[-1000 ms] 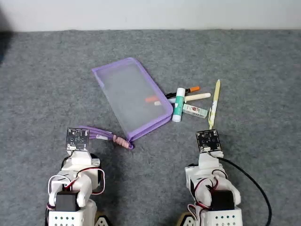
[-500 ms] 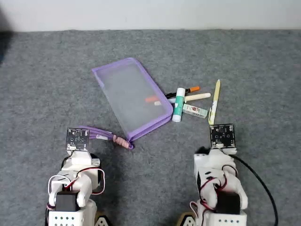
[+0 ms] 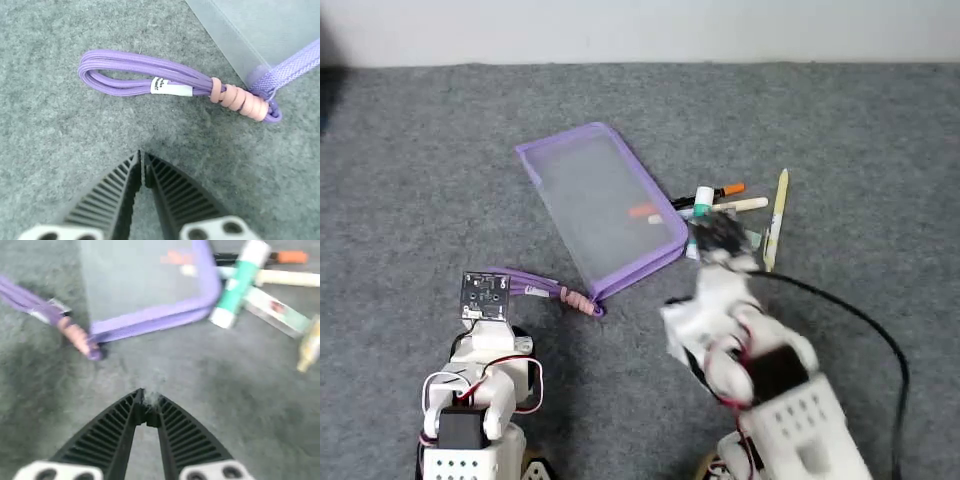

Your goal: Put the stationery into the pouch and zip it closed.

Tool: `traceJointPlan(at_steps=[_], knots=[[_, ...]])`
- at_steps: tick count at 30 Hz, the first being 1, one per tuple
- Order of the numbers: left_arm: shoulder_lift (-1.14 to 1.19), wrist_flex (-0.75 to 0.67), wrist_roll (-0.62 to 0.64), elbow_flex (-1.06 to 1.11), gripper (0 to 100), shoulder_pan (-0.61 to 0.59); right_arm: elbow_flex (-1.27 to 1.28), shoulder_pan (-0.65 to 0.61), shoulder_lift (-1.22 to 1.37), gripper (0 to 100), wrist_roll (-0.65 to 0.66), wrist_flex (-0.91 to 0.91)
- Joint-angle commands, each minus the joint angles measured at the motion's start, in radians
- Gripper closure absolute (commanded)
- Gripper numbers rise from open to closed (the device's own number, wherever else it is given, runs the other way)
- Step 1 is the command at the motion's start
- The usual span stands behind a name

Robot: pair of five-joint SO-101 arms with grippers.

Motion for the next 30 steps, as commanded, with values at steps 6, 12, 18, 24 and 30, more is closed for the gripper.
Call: traceJointPlan(at_steps=[6, 12, 18, 24, 30], knots=[[-0.014, 0.005, 0.006, -0.019, 99, -0.003, -0.305, -0.113, 0.516, 99.1, -0.009, -0.127], [-0.014, 0.005, 0.006, -0.019, 99, -0.003, -0.494, -0.171, 0.768, 99.0, 0.117, -0.12], [-0.014, 0.005, 0.006, -0.019, 99, -0.003, -0.674, -0.237, 0.946, 98.9, 0.167, -0.058], [-0.014, 0.005, 0.006, -0.019, 99, -0.003, -0.753, -0.259, 1.082, 93.5, 0.233, -0.028], [-0.014, 0.005, 0.006, -0.019, 99, -0.003, -0.781, -0.259, 1.175, 79.1, 0.239, -0.031]])
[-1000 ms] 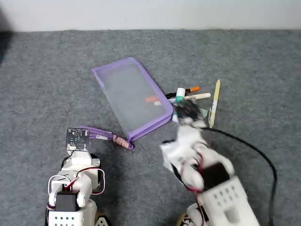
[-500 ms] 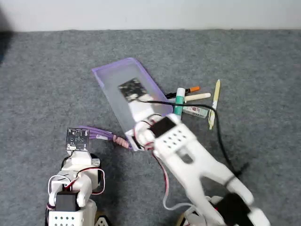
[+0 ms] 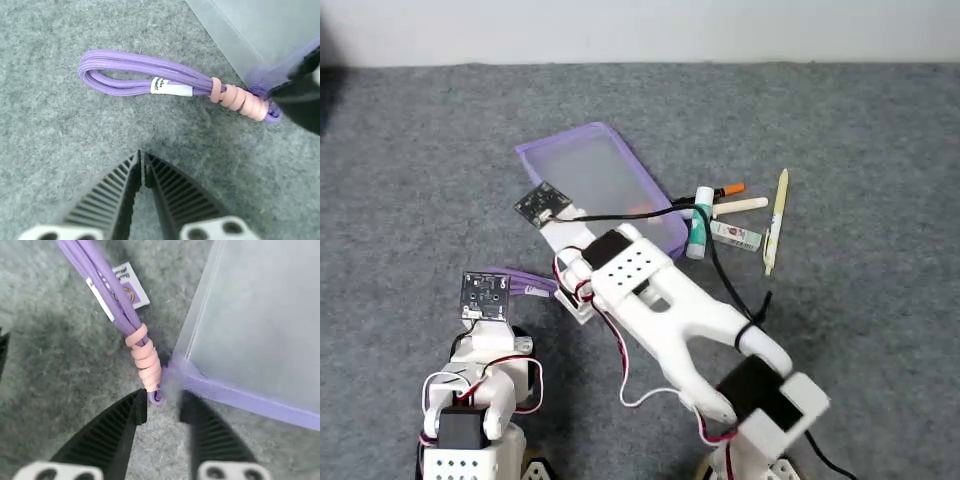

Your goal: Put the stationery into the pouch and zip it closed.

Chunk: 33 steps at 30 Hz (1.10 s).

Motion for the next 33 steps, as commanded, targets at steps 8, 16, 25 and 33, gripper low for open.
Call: traceJointPlan(at_steps=[8, 16, 25, 33], knots=[[-0.014, 0.005, 0.006, -0.019, 99, -0.003, -0.135, -0.039, 0.09, 80.1, 0.014, 0.007], [-0.014, 0.005, 0.006, -0.019, 99, -0.003, -0.144, 0.039, 0.163, 80.1, 0.058, -0.002], [-0.014, 0.005, 0.006, -0.019, 99, -0.003, -0.27, 0.271, 0.232, 80.1, 0.146, 0.027], [-0.014, 0.005, 0.006, -0.019, 99, -0.003, -0.457, 0.194, 0.222, 80.0, 0.137, 0.305]])
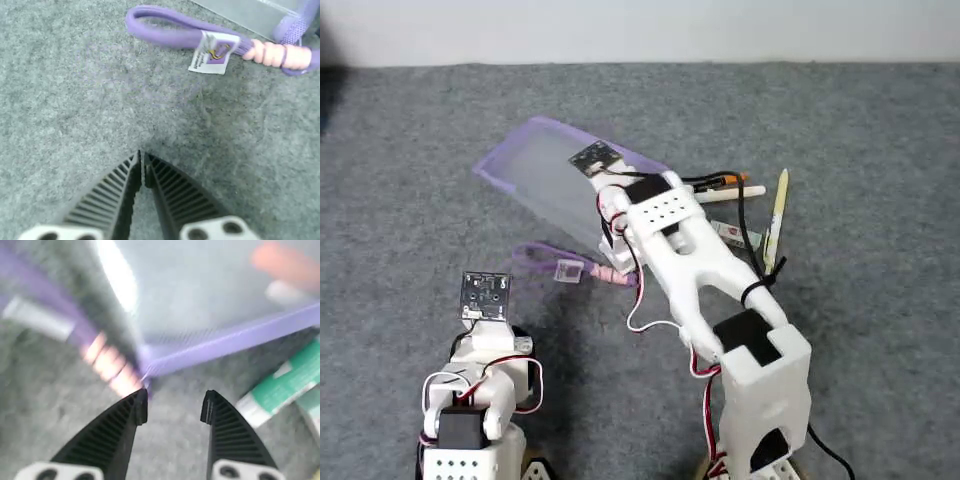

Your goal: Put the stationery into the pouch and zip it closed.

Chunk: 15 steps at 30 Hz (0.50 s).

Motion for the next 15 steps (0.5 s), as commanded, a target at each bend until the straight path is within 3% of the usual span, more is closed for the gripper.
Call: traceJointPlan(at_steps=[1, 8, 15], knots=[[-0.014, 0.005, 0.006, -0.019, 99, -0.003, -0.11, -0.062, -0.021, 79.8, 0.005, 0.107], [-0.014, 0.005, 0.006, -0.019, 99, -0.003, -0.147, -0.165, -0.004, 79.8, -0.069, 0.127], [-0.014, 0.005, 0.006, -0.019, 99, -0.003, -0.152, -0.165, 0.131, 79.8, -0.061, 0.027]])
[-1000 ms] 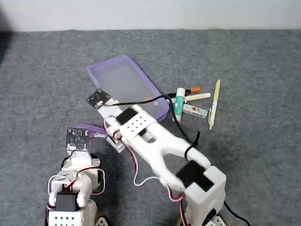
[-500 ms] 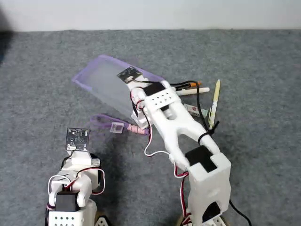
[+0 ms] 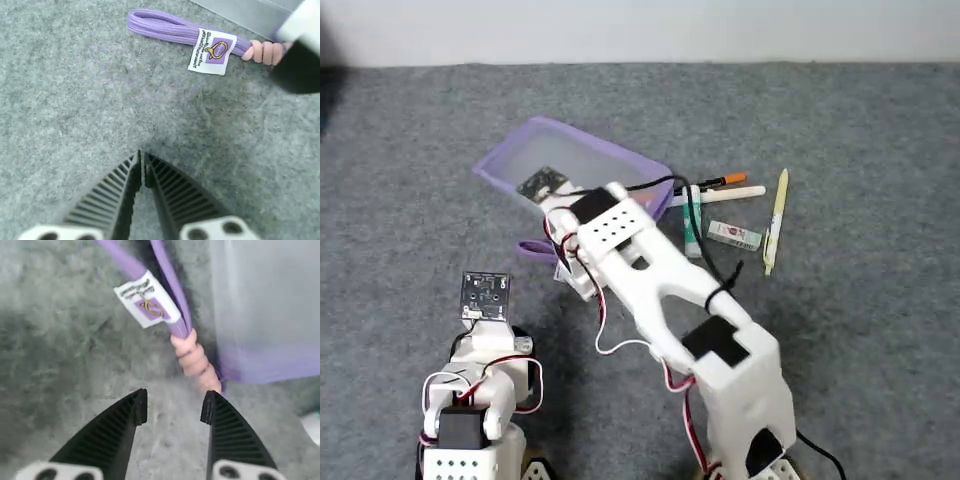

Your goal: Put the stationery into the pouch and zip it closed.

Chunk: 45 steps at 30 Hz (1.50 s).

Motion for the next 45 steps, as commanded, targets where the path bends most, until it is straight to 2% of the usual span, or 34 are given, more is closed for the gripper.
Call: traceJointPlan(at_steps=[1, 4, 13, 23, 26, 28, 33, 34, 45], knots=[[-0.014, 0.005, 0.006, -0.019, 99, -0.003, -0.057, -0.001, 0.033, 79.8, 0.014, -0.051], [-0.014, 0.005, 0.006, -0.019, 99, -0.003, -0.057, 0.002, 0.071, 79.9, 0.058, -0.077], [-0.014, 0.005, 0.006, -0.019, 99, -0.003, -0.058, 0.033, 0.01, 80.0, 0.063, -0.096], [-0.014, 0.005, 0.006, -0.019, 99, -0.003, -0.1, 0.021, 0.015, 80.1, 0.052, -0.18], [-0.014, 0.005, 0.006, -0.019, 99, -0.003, -0.1, 0.019, -0.018, 80.2, 0.002, -0.171], [-0.014, 0.005, 0.006, -0.019, 99, -0.003, -0.1, 0.024, -0.044, 82.7, -0.035, -0.159], [-0.014, 0.005, 0.006, -0.019, 99, -0.003, -0.1, 0.036, -0.102, 99.7, -0.057, -0.16], [-0.014, 0.005, 0.006, -0.019, 99, -0.003, -0.1, 0.036, -0.108, 98.7, -0.057, -0.168], [-0.014, 0.005, 0.006, -0.019, 99, -0.003, -0.1, 0.03, 0.008, 99.0, -0.058, -0.47]])
